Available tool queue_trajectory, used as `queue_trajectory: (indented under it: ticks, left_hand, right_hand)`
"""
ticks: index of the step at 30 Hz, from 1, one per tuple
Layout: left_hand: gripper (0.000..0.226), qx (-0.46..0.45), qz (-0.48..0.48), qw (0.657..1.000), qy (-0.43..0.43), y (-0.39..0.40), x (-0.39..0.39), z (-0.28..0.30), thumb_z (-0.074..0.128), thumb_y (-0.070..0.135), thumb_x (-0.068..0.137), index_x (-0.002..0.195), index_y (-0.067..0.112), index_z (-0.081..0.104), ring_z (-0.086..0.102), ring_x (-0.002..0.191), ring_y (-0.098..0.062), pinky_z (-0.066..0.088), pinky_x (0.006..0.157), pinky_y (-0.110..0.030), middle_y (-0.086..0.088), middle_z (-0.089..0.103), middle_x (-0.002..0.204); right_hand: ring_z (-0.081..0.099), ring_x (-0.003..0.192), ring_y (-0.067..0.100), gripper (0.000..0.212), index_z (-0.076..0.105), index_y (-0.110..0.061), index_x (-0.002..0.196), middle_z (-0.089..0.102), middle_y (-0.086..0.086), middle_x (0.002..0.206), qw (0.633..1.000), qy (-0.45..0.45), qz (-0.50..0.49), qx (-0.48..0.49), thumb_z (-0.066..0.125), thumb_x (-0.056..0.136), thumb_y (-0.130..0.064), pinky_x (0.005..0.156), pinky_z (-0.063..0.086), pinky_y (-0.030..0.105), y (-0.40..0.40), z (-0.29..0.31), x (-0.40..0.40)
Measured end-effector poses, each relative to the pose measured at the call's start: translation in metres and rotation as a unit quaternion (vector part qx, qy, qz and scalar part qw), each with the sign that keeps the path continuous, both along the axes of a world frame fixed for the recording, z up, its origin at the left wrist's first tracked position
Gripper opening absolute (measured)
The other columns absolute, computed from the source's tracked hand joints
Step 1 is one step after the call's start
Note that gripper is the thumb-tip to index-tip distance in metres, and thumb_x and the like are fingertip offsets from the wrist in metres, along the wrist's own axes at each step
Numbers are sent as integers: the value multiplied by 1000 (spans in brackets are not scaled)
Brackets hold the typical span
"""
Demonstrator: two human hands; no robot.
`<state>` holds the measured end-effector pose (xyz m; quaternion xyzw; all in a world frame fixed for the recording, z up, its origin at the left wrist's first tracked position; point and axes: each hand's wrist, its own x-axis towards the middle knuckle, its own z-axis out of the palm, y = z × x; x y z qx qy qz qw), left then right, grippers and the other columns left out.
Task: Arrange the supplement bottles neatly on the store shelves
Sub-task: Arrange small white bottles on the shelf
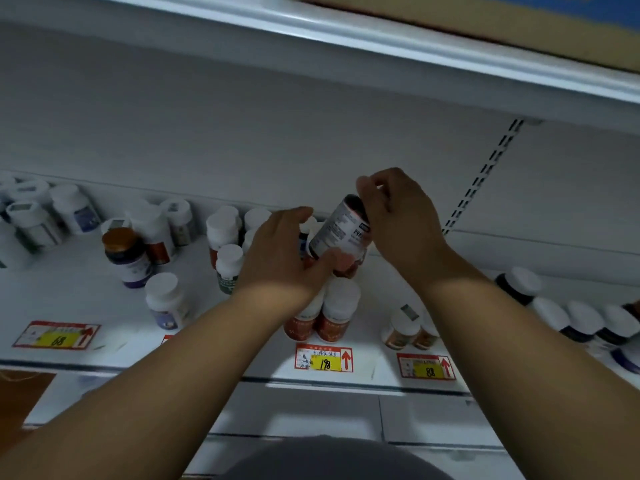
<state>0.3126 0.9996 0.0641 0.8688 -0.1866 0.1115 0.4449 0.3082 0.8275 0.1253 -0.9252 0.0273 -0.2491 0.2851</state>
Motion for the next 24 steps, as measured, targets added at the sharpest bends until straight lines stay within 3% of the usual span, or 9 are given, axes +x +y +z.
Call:
queue_trajectory:
  ticks: [4,9,13,17,20,24]
  left_hand:
    - [70,29,-52,996,65,3,-6,13,67,58,76,136,30,43,52,109,-7,40,88,-23,12,54,123]
    - [44,29,-151,986,61,17,-27,27,69,52,77,117,37,55,60,92,-2,50,77,-27,16,64,103]
    - [29,7,-213,976,54,15,-54,31,69,47,78,102,40,56,62,74,1,51,63,-25,15,66,89]
    - [24,-13,-271,958,93,3,-77,22,72,44,76,94,46,55,61,81,6,54,70,-26,22,65,90]
    - [22,-61,-298,940,157,-16,-89,18,70,38,81,99,42,57,62,81,8,53,73,-20,20,67,91]
    - [26,-121,-324,905,248,-49,-101,14,67,40,84,108,29,63,70,85,-12,56,84,-43,8,73,95]
  right_hand:
    - [56,75,5,33,58,-21,85,59,-9,82,988,21,-41,150,50,94,-52,66,41,24,8,9,-21]
    - [54,69,1,34,61,-23,82,59,-11,77,980,50,-115,155,52,91,-54,58,37,22,23,13,-52]
    - [64,76,11,35,67,-20,80,67,-4,79,964,-5,-170,204,62,84,-54,69,50,29,29,10,-88]
    - [67,72,9,45,66,-22,85,70,-5,77,948,25,-203,243,64,75,-65,66,53,31,21,10,-129]
    - [63,64,5,37,65,-21,82,67,-8,70,942,27,-171,288,58,87,-57,62,49,30,9,13,-151]
    - [64,69,1,21,67,-21,105,69,-6,83,919,30,-102,381,50,97,-31,61,48,19,-20,12,-175]
